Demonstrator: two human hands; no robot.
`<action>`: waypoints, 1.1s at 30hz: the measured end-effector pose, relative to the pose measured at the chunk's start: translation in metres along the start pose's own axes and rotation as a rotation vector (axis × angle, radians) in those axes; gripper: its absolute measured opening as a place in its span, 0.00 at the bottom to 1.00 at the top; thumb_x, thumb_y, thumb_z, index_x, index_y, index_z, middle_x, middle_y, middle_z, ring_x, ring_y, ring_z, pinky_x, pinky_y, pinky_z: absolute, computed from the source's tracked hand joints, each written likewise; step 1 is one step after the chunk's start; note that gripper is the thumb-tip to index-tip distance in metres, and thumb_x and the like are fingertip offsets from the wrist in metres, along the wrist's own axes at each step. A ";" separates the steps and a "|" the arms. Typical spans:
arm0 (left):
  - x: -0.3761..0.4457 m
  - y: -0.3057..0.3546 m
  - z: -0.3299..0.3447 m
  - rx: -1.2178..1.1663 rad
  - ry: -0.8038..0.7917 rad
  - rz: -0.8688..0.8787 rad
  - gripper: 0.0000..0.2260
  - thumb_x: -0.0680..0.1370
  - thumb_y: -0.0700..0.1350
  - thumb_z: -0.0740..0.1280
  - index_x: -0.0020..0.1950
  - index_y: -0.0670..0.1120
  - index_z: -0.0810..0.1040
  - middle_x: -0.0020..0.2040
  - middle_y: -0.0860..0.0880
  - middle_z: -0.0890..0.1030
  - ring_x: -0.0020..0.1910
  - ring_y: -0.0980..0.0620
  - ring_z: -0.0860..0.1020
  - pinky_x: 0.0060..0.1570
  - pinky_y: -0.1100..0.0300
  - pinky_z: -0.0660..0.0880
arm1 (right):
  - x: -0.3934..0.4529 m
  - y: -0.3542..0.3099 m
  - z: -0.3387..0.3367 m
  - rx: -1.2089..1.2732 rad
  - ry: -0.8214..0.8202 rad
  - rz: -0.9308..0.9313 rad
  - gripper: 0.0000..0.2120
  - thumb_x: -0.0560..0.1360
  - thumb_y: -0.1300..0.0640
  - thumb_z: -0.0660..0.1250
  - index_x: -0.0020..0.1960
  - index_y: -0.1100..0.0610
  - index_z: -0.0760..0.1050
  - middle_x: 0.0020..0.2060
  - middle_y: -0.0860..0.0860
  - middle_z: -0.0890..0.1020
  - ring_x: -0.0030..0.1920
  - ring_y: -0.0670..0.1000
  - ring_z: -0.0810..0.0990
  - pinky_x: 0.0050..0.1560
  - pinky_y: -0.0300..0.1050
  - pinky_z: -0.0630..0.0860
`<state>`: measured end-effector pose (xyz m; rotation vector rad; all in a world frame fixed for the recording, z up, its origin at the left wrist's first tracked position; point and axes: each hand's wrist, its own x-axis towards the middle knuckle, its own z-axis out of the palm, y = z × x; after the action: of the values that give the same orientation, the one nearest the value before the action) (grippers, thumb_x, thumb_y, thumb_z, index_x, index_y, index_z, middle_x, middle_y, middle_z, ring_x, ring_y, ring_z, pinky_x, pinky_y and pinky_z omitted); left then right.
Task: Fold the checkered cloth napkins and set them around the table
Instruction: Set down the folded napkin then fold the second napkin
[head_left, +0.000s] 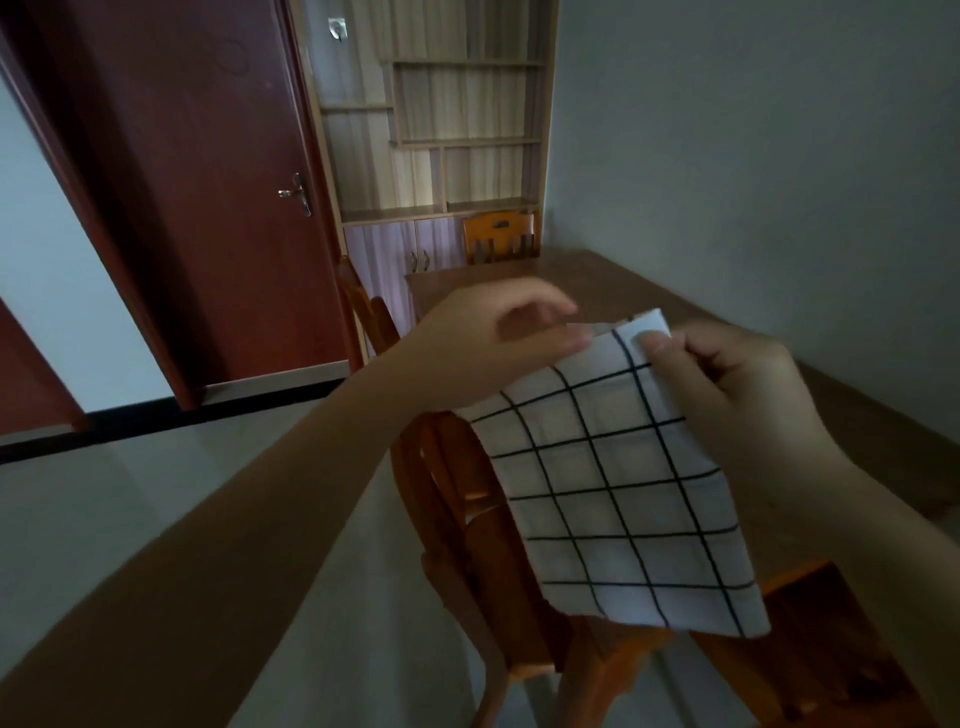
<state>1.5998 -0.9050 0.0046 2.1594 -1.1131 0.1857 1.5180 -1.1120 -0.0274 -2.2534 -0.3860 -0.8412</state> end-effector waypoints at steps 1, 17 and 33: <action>0.008 0.010 0.000 0.003 -0.014 0.054 0.14 0.78 0.57 0.64 0.59 0.52 0.78 0.50 0.57 0.80 0.48 0.63 0.78 0.47 0.71 0.73 | 0.005 -0.002 0.002 -0.016 -0.015 -0.047 0.19 0.79 0.51 0.59 0.30 0.53 0.68 0.23 0.48 0.68 0.26 0.48 0.71 0.27 0.32 0.65; 0.042 0.013 -0.019 0.175 0.346 0.203 0.13 0.80 0.49 0.63 0.46 0.42 0.81 0.37 0.45 0.81 0.36 0.51 0.78 0.39 0.59 0.72 | -0.044 0.016 0.010 -0.127 -0.050 -0.091 0.12 0.79 0.51 0.61 0.36 0.45 0.68 0.25 0.38 0.66 0.27 0.36 0.72 0.26 0.23 0.63; 0.027 -0.013 -0.012 -0.779 0.445 -0.359 0.14 0.80 0.55 0.62 0.53 0.47 0.81 0.37 0.50 0.80 0.33 0.55 0.78 0.33 0.61 0.73 | -0.001 -0.013 -0.021 0.405 -0.145 0.284 0.08 0.73 0.58 0.69 0.37 0.59 0.81 0.31 0.51 0.83 0.33 0.43 0.80 0.34 0.31 0.73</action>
<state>1.6291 -0.9099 0.0185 1.4716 -0.4175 0.0467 1.5016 -1.1174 -0.0097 -1.9332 -0.2655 -0.4103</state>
